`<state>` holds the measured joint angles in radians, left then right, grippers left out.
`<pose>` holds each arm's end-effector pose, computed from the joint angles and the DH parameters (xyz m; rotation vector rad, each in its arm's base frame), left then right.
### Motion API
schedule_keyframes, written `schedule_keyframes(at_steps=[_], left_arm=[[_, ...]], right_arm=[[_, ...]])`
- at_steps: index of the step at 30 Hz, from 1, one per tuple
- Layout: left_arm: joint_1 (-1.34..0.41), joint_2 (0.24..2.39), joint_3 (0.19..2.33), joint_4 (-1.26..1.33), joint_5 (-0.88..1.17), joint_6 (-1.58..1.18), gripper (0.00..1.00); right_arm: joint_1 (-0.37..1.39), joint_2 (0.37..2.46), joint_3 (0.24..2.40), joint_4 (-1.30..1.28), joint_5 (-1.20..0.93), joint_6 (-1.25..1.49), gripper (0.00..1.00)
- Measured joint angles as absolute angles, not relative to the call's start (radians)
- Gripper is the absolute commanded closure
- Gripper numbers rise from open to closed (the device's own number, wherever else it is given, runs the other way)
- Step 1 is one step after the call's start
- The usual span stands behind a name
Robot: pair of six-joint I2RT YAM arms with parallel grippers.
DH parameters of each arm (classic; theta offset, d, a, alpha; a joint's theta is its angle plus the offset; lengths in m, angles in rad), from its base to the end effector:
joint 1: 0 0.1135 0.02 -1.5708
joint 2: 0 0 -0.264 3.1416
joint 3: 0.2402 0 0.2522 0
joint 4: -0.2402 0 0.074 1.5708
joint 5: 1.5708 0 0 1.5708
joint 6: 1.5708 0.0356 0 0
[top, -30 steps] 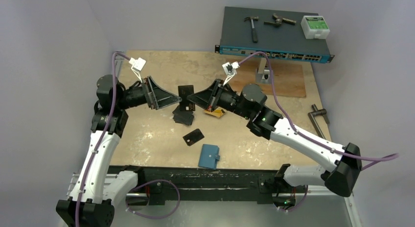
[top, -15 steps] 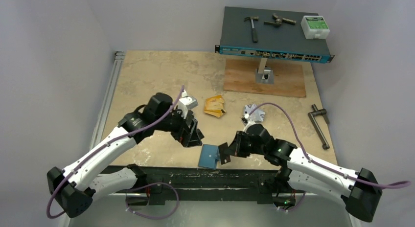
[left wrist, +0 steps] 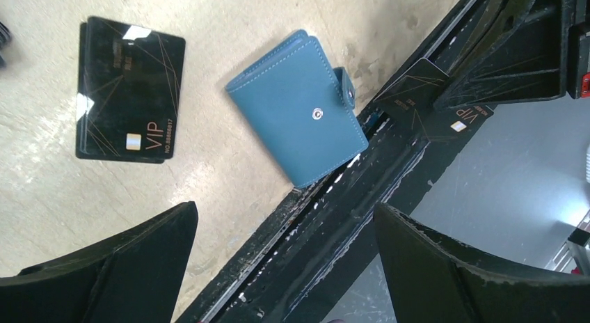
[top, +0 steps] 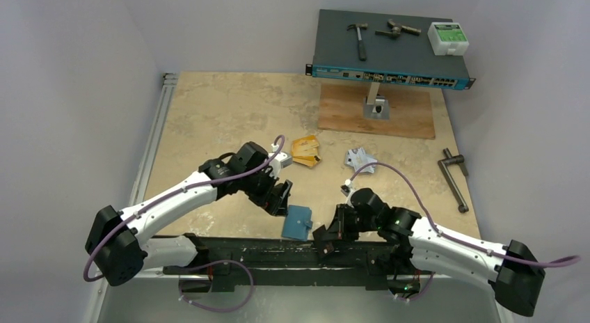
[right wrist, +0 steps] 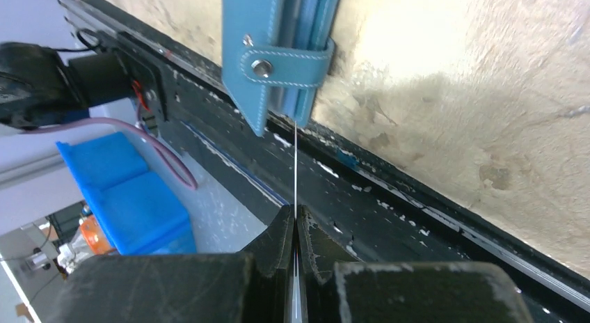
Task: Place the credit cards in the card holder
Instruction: Pick up the card holder from the center of the board.
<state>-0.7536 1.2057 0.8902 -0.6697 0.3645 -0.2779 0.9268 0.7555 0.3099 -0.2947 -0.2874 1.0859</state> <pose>0.1638 -0.1711 0.2517 0.7785 2.5772 -0.8306 0.0847 0.1297 0.1701 0.0424 2.6776 1.2024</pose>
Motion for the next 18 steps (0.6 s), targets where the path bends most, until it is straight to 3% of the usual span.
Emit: schedule_keyframes(at_steps=[18], left_arm=[[-0.775, 1.305, 0.861, -0.627, 0.441, -0.256, 0.00]], right_arm=[[0.971, 1.021, 0.316, -0.074, -0.332, 1.091, 1.00]])
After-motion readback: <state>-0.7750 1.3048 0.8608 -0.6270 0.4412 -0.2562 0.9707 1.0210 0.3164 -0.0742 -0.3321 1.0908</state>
